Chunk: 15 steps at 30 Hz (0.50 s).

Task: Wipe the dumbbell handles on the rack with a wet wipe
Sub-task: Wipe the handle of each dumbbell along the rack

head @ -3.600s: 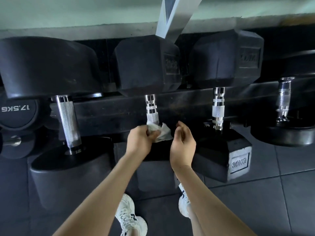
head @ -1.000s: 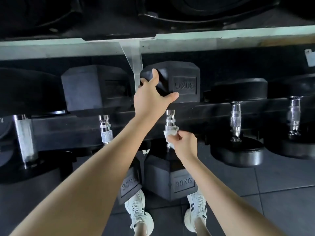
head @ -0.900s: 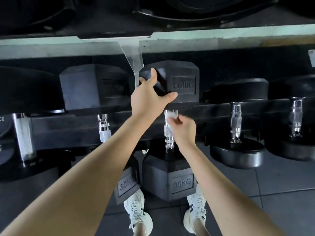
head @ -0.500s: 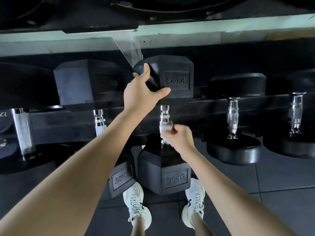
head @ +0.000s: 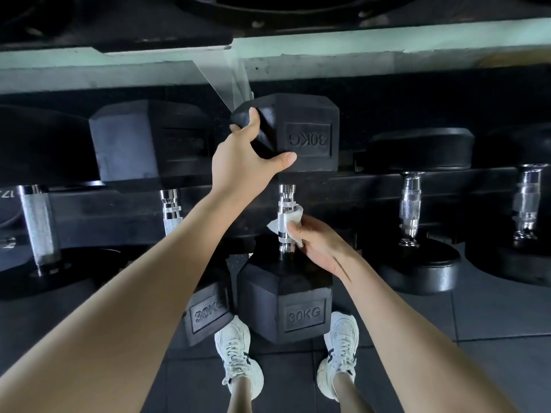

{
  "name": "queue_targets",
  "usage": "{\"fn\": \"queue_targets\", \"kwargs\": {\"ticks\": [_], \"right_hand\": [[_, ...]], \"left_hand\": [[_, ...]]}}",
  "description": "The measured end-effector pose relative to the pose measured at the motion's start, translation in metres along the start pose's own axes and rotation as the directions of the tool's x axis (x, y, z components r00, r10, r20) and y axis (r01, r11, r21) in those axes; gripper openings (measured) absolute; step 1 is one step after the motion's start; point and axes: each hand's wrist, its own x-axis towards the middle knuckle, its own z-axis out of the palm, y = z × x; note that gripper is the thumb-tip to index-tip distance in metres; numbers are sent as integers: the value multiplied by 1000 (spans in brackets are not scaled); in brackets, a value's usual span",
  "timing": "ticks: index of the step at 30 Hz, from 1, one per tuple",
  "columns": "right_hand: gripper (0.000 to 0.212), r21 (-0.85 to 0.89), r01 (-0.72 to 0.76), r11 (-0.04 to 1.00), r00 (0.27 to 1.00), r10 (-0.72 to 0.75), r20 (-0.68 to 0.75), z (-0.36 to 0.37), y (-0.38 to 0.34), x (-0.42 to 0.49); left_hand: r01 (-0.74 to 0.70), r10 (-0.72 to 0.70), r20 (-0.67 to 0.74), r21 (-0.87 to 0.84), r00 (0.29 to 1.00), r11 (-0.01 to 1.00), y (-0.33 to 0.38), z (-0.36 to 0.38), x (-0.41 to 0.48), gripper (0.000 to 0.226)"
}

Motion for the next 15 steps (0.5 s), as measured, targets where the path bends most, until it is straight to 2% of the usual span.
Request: {"fn": "queue_targets", "kwargs": {"ticks": [2,5,10,13,15], "right_hand": [[29,-36,-18,999,999,17,-27,-1,-4,-4],[21,4,35,999,998,-35,-55,1,-23,4],[26,20,92,996,987,-88,-137,10,-32,15],[32,-102,84,991,976,-103,-192,16,-27,8],[23,-218,56,974,959,-113,-262,20,-29,1]], "left_hand": [[9,-9,-1,-8,1000,1000,1,0,-1,92],[14,-14,8,-8,1000,1000,1,0,-1,92],[2,-2,3,-19,1000,1000,0,2,0,93],[-3,3,-2,-25,1000,1000,2,1,-1,92],[-7,7,0,-23,1000,1000,3,0,-1,92]]}}
